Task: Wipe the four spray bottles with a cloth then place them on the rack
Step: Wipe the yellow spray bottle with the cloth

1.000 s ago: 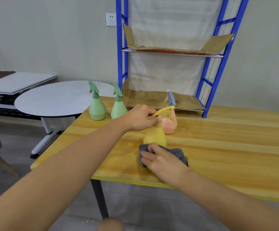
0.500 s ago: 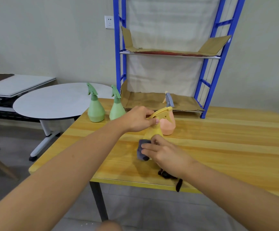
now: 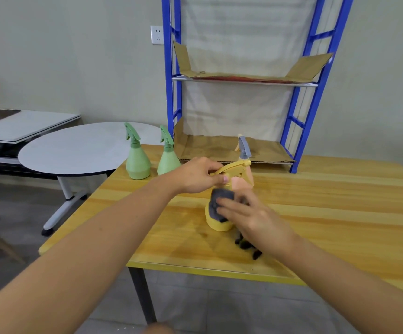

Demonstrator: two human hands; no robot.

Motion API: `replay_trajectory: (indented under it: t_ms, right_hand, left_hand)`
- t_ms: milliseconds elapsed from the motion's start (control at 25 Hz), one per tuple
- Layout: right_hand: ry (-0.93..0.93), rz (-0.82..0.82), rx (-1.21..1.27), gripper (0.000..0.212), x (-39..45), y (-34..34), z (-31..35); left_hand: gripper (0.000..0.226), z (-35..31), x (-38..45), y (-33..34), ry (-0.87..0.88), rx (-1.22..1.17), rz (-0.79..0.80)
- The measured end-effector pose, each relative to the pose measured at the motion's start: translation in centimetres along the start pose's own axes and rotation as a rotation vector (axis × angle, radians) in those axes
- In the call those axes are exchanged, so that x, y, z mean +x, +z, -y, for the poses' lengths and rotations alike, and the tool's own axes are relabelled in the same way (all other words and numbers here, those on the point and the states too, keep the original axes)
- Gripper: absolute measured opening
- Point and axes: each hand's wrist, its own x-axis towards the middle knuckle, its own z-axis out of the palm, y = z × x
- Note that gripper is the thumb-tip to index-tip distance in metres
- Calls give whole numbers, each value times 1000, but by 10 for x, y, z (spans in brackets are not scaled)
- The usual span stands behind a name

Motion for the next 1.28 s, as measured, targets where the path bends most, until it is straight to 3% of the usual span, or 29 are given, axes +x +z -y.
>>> replay_trajectory:
  t_ms: [120, 200, 280, 480, 600, 680, 760, 840, 960, 1040, 1120, 1240, 1280]
  right_hand:
    - [-203, 272, 12, 31, -15, 15, 5]
    - [-190, 154, -12, 34, -8, 5, -9]
    - [-29, -22, 31, 37, -1, -3, -21]
    - [-183, 167, 70, 26, -36, 22, 0]
    - [30, -94, 75, 32, -15, -3, -18]
    - [151, -152, 97, 33, -16, -5, -15]
    - [128, 16, 117, 36, -38, 9, -2]
    - [75, 156, 107, 39, -47, 11, 4]
    - [170, -49, 190, 32, -21, -5, -8]
    - [222, -174, 99, 36, -13, -9, -9]
    - [237, -81, 63, 40, -31, -1, 0]
    - [332, 187, 58, 37, -43, -9, 4]
    - [329, 186, 40, 37, -37, -13, 1]
  left_hand:
    - [20, -2, -1, 0, -15, -33, 13]
    - [22, -3, -3, -2, -11, -31, 28]
    - [25, -1, -4, -3, 2, -46, 43]
    - [27, 3, -5, 0, 1, -83, 58]
    - [27, 9, -4, 3, 3, -113, 60]
    - [35, 12, -6, 5, -12, -177, 67]
    - [47, 12, -7, 6, -21, -217, 80]
    - [43, 10, -8, 6, -29, -256, 80]
    - [24, 5, -9, 8, -38, -355, 91]
    - [18, 3, -11, 9, -38, -387, 94]
    - [12, 0, -14, 9, -51, -418, 85]
    - [14, -2, -15, 10, -73, -419, 69]
    - [16, -4, -16, 11, -77, -412, 62]
